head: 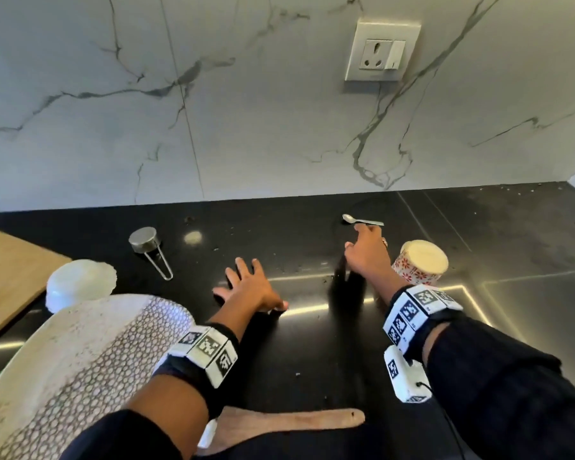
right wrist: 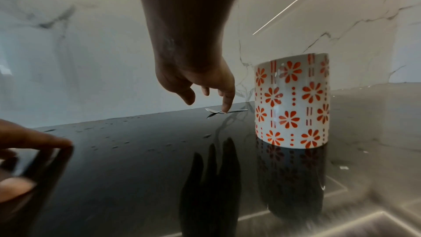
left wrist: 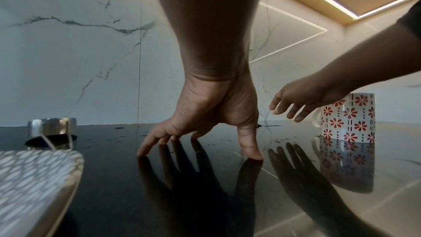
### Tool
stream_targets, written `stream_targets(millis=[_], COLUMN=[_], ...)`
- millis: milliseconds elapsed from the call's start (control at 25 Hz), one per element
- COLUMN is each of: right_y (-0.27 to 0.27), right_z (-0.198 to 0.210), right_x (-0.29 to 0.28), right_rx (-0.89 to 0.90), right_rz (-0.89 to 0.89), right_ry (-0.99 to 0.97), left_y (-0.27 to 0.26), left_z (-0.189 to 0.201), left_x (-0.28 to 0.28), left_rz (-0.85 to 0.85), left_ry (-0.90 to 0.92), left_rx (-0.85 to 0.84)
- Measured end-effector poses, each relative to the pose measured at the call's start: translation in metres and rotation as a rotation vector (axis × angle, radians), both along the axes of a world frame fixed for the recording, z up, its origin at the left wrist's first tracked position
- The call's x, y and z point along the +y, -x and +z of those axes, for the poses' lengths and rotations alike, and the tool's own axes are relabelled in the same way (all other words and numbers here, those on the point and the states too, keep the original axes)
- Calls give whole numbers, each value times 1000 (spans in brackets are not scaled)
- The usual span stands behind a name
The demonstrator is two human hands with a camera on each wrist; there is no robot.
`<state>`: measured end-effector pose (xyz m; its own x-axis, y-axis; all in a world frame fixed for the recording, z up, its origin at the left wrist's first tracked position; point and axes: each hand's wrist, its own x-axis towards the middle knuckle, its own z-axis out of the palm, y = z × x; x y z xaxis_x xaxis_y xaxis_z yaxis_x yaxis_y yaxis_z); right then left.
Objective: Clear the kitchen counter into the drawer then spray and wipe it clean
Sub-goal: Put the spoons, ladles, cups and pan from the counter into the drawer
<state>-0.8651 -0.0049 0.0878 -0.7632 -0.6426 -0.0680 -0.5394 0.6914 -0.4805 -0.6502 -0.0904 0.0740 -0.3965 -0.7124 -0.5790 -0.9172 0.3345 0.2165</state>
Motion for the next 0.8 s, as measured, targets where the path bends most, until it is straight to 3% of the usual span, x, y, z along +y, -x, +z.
stream_targets(millis=[200, 360, 520, 600, 720, 800], right_y=[30, 39, 3, -41, -111, -141], right_z=[-16, -28, -34, -36, -40, -47], right_x=[-36, -46, -57, -72, -95, -104], right_rx=[-7, 70, 275, 196, -104, -230], right_rz=[-73, -21, 187, 351, 492, 504], right_ry=[-216, -343, -182, -88, -9, 6], left_y=[-4, -16, -18, -23, -40, -57], left_z=[-8, -15, -8, 0, 10, 15], left_x=[-8, -11, -11, -21, -54, -80], left_rz=[-12, -33, 4, 69, 276, 444], left_ry=[-95, -131, -93, -48, 90, 247], left_rx=[-8, 58, 62, 112, 251, 294])
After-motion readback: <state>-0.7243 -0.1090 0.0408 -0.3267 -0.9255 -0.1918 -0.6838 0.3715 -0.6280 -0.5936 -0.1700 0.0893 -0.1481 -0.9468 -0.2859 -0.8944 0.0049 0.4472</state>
